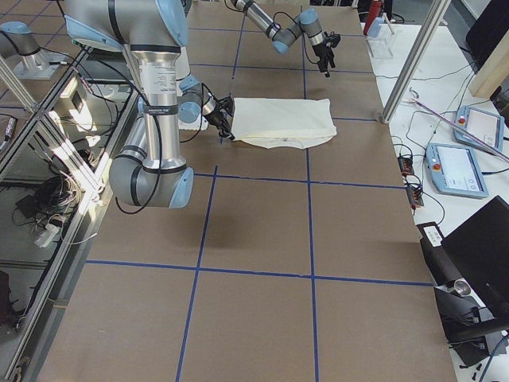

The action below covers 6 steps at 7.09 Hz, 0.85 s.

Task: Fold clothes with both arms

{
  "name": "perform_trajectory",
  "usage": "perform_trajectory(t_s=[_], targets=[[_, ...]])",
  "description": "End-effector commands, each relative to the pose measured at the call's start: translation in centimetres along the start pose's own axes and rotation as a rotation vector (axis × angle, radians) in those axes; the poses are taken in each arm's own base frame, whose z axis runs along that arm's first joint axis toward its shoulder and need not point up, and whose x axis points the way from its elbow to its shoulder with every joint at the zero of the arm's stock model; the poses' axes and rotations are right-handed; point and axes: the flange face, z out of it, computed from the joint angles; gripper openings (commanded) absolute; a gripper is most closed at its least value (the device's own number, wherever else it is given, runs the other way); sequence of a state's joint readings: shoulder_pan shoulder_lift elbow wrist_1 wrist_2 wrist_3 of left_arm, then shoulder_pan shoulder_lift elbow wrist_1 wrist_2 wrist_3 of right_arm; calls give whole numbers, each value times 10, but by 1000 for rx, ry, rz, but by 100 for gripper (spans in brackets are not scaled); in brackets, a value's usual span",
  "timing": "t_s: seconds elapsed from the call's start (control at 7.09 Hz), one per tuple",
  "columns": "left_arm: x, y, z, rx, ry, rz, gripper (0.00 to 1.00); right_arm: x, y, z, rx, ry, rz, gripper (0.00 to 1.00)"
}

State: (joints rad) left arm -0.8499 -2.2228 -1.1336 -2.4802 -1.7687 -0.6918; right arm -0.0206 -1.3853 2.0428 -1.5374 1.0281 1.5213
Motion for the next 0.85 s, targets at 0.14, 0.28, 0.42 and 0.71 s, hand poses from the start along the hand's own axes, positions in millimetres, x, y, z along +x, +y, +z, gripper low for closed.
perform_trajectory(t_s=[0.14, 0.28, 0.42, 0.71], targets=[[0, 2, 0, -1, 1, -1, 100, -2, 6, -4, -12, -9, 47, 100], [2, 2, -1, 0, 4, 2, 100, -7, -7, -27, -24, -56, 74, 100], [3, 4, 0, -3, 5, 1, 100, -6, -30, -35, -45, -77, 106, 100], [9, 0, -5, 4, 15, -8, 100, -14, -101, -38, -107, -128, 179, 100]])
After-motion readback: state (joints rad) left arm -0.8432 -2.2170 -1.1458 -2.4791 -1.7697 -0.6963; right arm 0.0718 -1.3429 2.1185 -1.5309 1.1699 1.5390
